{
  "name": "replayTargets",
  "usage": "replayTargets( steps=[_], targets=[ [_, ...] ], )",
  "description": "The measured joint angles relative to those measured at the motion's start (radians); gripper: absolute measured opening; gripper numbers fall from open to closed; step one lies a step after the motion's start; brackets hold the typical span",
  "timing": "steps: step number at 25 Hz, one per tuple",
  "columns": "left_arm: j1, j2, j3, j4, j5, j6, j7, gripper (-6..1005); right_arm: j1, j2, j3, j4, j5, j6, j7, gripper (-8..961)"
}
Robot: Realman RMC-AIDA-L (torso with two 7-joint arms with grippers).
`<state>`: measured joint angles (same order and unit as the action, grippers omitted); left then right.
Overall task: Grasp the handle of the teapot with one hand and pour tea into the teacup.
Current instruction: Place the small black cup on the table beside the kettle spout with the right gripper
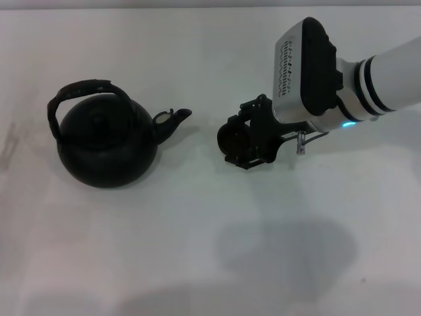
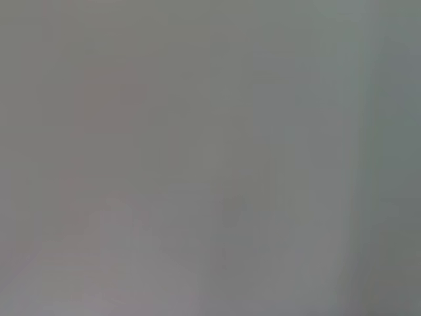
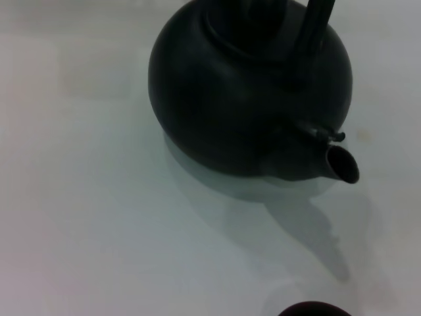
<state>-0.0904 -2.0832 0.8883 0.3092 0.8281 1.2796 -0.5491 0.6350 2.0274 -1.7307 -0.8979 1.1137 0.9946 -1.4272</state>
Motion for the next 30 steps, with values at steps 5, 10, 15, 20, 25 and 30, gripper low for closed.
replayTargets(
  steps=[5,10,15,20,25,30],
  targets=[
    [0.0,0.0,0.0,0.0,-0.002,0.0,0.0,691,-0.006,-0.001,0.0,0.003,0.0,-0.023,0.0,737],
    [0.0,0.0,0.0,0.003,-0.003,0.0,0.0,690,-0.009,-0.002,0.0,0.012,-0.001,-0.026,-0.006,739],
    [0.0,0.0,0.0,0.004,-0.003,0.0,0.0,690,-0.011,-0.002,0.0,0.032,-0.002,-0.042,-0.008,740],
    [0.0,0.0,0.0,0.005,0.0,0.0,-0.002,690,-0.013,-0.001,-0.013,0.045,-0.001,-0.061,-0.009,742],
    [0.0,0.0,0.0,0.005,0.001,0.0,-0.003,691,-0.017,0.0,-0.026,0.045,0.01,-0.079,-0.009,743],
    [0.0,0.001,0.0,0.005,0.003,0.0,-0.003,691,-0.019,0.0,-0.027,0.045,0.02,-0.073,-0.01,745]
  ],
)
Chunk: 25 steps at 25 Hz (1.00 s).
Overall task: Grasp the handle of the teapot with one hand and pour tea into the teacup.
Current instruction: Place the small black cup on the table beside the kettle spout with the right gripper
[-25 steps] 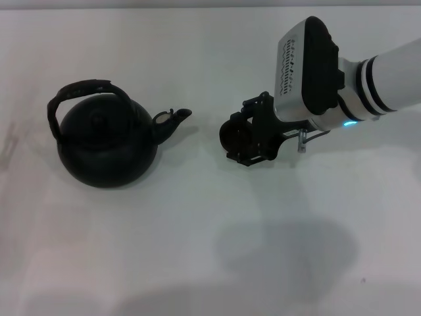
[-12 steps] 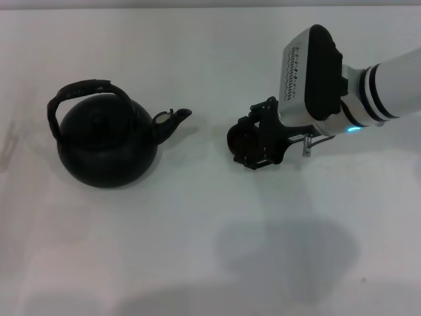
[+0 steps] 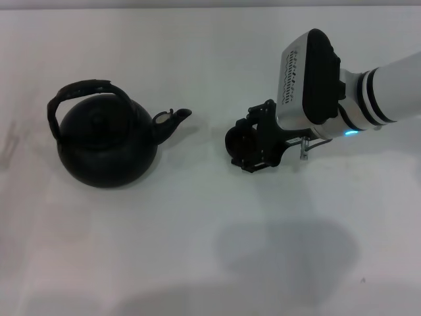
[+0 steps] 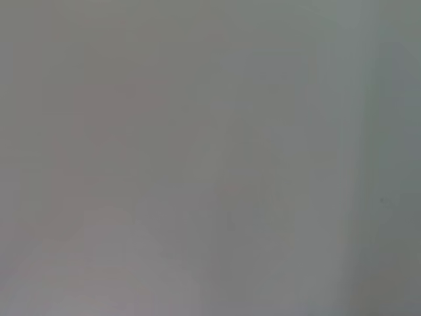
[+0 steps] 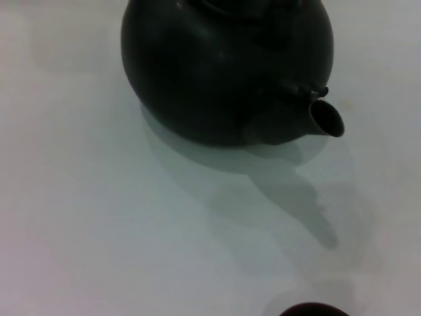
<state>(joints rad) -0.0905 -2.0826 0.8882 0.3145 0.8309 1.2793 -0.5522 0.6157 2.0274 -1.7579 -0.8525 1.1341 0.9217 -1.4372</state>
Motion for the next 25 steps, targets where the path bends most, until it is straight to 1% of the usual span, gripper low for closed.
replayTargets(
  steps=[1,12,17,21,25],
  targets=[
    [0.0,0.0,0.0,0.0,0.0,0.0,0.0,691,0.0,-0.001,0.0,0.0,0.003,0.002,0.0,745],
    [0.004,0.001,0.0,0.001,0.001,0.0,0.002,690,-0.001,-0.007,0.004,-0.012,0.043,0.012,-0.01,869],
    [0.007,0.001,0.0,0.002,0.001,0.007,0.002,690,-0.004,-0.007,0.009,-0.023,0.044,0.023,-0.011,864],
    [0.013,0.001,0.0,-0.001,0.0,0.031,0.002,690,-0.025,-0.009,0.017,-0.071,0.044,0.032,-0.011,864],
    [0.025,-0.001,0.002,-0.005,0.0,0.074,0.0,690,-0.048,-0.012,0.051,-0.126,0.044,0.056,-0.014,864]
  ],
)
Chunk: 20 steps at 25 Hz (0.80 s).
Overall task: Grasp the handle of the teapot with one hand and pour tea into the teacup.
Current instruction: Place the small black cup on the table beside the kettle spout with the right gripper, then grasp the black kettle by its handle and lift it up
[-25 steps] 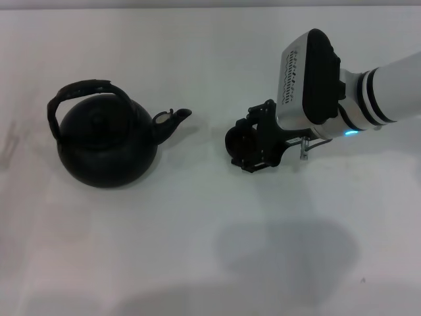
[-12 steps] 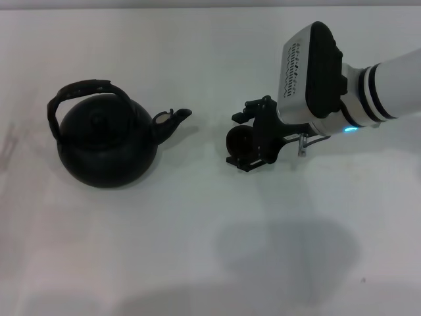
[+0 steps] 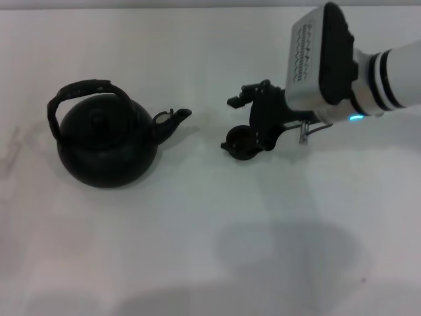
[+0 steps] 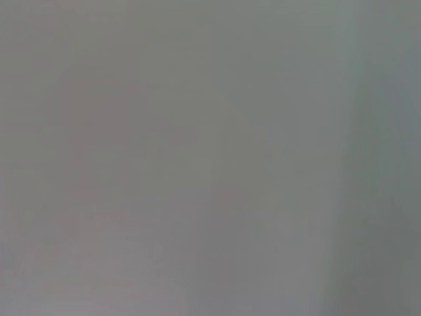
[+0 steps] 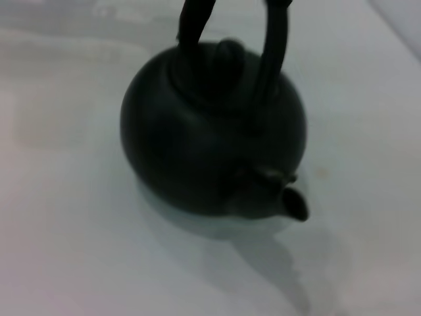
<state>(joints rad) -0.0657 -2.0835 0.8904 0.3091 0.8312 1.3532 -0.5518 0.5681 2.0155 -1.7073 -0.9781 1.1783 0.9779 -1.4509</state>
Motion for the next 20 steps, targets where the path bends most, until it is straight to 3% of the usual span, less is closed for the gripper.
replayTargets(
  steps=[9,20],
  targets=[
    [0.02,-0.005,0.116,-0.023,-0.007,0.169,-0.012,691,-0.014,0.0,0.053,-0.006,0.0,-0.006,-0.039,864],
    [-0.045,-0.005,0.195,-0.093,-0.007,0.179,-0.045,690,-0.018,0.004,0.054,-0.005,0.014,-0.032,-0.071,865]
  ],
)
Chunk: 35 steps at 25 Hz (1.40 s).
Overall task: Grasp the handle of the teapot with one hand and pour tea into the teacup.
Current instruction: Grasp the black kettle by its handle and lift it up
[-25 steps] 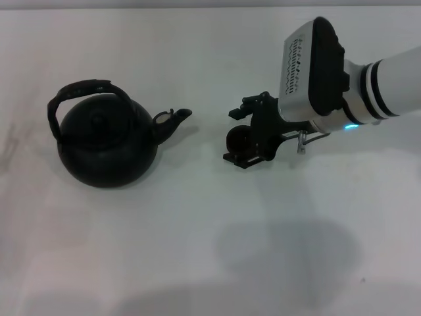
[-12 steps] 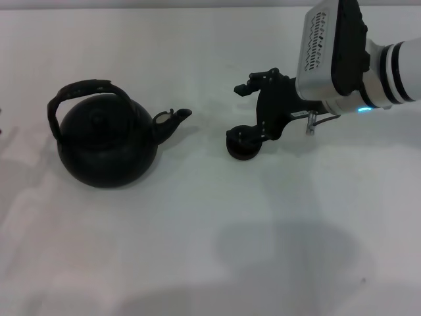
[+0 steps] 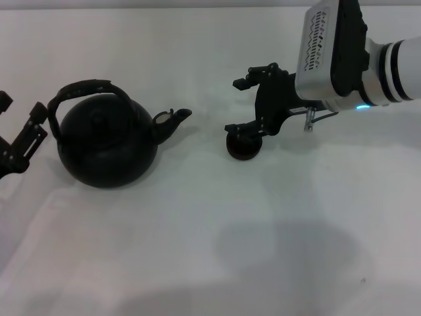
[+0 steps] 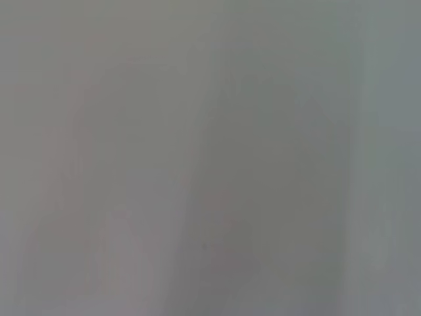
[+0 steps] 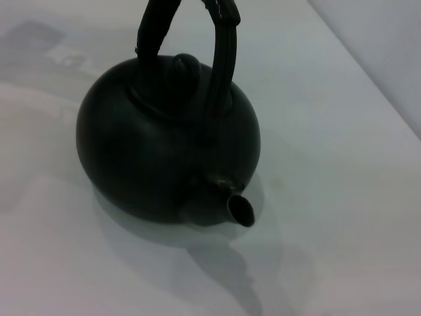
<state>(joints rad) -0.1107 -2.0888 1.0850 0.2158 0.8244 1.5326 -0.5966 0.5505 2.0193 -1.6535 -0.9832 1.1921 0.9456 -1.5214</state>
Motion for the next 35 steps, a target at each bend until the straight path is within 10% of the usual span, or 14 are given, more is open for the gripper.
replayTargets(
  steps=[27,35],
  targets=[
    [-0.026,0.004,0.037,-0.039,-0.001,-0.061,-0.037,684,-0.005,0.003,-0.024,0.025,0.011,-0.034,-0.02,864],
    [-0.051,0.01,0.038,-0.028,0.003,-0.093,-0.082,433,-0.005,0.002,-0.045,0.024,0.031,-0.035,-0.03,865]
  ],
)
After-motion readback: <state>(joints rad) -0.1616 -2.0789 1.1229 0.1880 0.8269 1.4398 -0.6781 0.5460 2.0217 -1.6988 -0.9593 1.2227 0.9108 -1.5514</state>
